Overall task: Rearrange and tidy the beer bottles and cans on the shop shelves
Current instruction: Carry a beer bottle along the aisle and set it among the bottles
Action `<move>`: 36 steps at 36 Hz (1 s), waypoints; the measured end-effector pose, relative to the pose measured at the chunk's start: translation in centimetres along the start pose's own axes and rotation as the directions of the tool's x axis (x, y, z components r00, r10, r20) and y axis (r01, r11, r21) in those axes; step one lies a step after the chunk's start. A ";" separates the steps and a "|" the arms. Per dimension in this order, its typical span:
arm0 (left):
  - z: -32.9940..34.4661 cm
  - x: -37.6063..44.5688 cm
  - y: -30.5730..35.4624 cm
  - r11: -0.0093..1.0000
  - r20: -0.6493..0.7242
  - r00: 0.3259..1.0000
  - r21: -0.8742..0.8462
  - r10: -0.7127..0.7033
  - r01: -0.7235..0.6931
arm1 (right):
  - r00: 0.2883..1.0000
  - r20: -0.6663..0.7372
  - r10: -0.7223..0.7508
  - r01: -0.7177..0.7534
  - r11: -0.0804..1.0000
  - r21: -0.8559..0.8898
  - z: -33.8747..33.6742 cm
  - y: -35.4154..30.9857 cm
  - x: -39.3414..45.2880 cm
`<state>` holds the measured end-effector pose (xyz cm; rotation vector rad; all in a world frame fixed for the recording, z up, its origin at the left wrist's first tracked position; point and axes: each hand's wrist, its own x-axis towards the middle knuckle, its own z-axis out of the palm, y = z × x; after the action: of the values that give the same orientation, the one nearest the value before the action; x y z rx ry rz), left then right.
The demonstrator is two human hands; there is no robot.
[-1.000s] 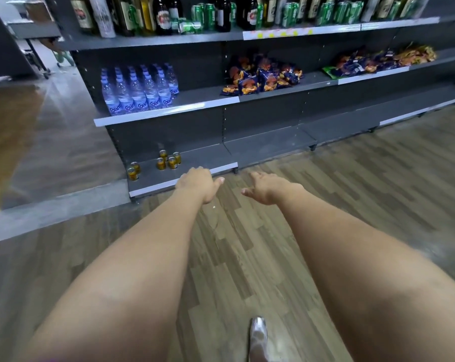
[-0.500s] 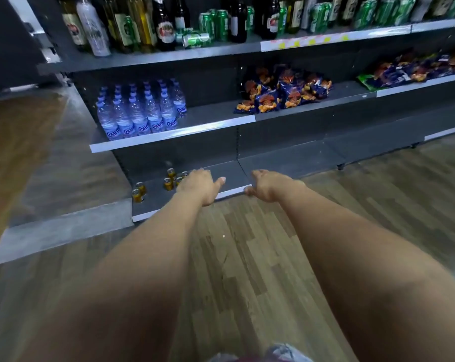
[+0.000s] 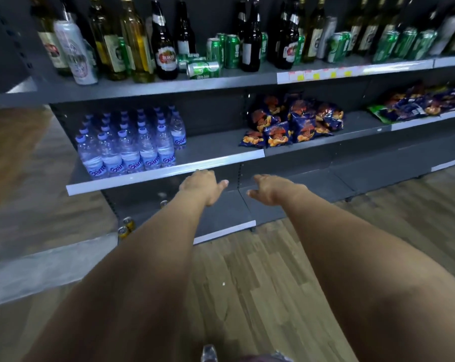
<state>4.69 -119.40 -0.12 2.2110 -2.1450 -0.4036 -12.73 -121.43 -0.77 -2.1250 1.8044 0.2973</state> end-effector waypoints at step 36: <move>-18.0 34.5 -6.5 1.000 -0.585 0.811 -0.009 -0.004 -0.002 | 0.732 -0.621 -0.280 0.192 0.960 -0.206 -25.5 -6.7 33.3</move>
<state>15.29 -155.91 10.40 1.9716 -1.7886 0.2524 -1.86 -160.72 11.23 -2.7498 1.8259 -0.4690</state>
